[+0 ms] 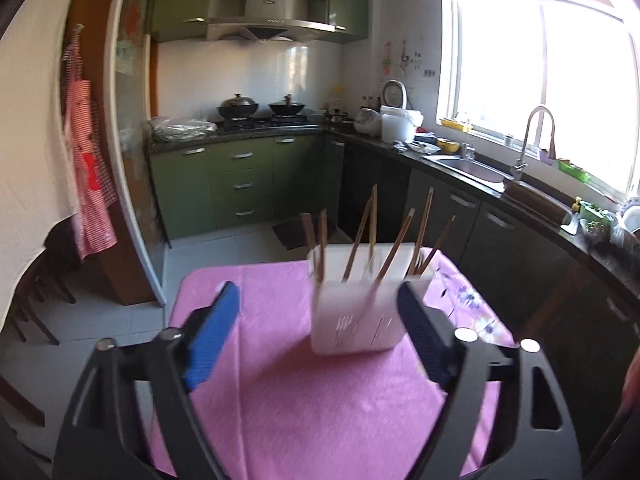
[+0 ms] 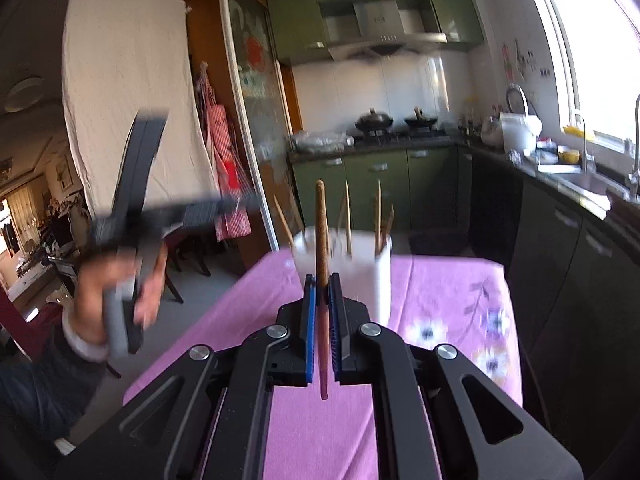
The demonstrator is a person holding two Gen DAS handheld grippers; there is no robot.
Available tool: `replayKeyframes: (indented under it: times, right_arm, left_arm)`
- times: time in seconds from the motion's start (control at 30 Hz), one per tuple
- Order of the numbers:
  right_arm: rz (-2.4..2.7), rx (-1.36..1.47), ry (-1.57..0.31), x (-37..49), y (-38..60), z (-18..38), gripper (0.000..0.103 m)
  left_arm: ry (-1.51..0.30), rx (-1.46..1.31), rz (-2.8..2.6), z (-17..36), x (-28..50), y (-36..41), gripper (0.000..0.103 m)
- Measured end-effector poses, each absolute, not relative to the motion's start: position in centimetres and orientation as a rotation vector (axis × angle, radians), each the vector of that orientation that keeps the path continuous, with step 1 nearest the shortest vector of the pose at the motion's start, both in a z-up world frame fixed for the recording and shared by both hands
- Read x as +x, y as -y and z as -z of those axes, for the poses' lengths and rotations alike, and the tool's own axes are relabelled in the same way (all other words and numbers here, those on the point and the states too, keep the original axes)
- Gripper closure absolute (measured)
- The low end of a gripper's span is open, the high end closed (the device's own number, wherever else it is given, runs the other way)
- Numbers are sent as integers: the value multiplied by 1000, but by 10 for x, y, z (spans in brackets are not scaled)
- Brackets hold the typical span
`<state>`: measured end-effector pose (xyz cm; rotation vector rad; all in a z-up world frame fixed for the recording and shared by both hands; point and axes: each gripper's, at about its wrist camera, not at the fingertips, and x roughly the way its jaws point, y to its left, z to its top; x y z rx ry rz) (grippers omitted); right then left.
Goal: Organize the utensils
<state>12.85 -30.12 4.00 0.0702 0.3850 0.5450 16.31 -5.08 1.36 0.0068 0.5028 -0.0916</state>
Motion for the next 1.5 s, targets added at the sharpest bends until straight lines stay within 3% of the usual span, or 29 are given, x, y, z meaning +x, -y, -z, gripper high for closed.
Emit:
replayKeyframes:
  times: [0.13,0.37,0.67,1.07,1.17,1.27,1.33,1.47,1.5]
  right_arm:
    - [-522,80,-281,150,294,-81,96]
    - [-425,52,-200,203,265,-110,96]
    - [-374,18,-322,276,236,-66,96]
    - [-371,-31,-498,309,222,12,96]
    - [-368,-33,-486,300,223,12,85]
    - [-382,-11,-450,280,229,0,83]
    - [-388,1,-403,251,240,-10,69]
    - [-372,25,-341,190,261,-8,50]
    - [-361,42,-332,171,269,0,37]
  left_arm:
    - [-469,48,-4,13,117,39,10]
    - [-502,20,-69,35,92,16,7]
    - [-550,10,-61,53,108,19,7]
    - [-580,-1,-46,61,115,23,7]
    - [-577,2,-45,60,113,24,7]
    - [-572,3,-47,59,109,24,7]
    - [-568,-3,-48,59,106,23,7]
    - [-570,-19,-56,61,98,18,7]
    - [-571,-23,-57,61,96,17,7]
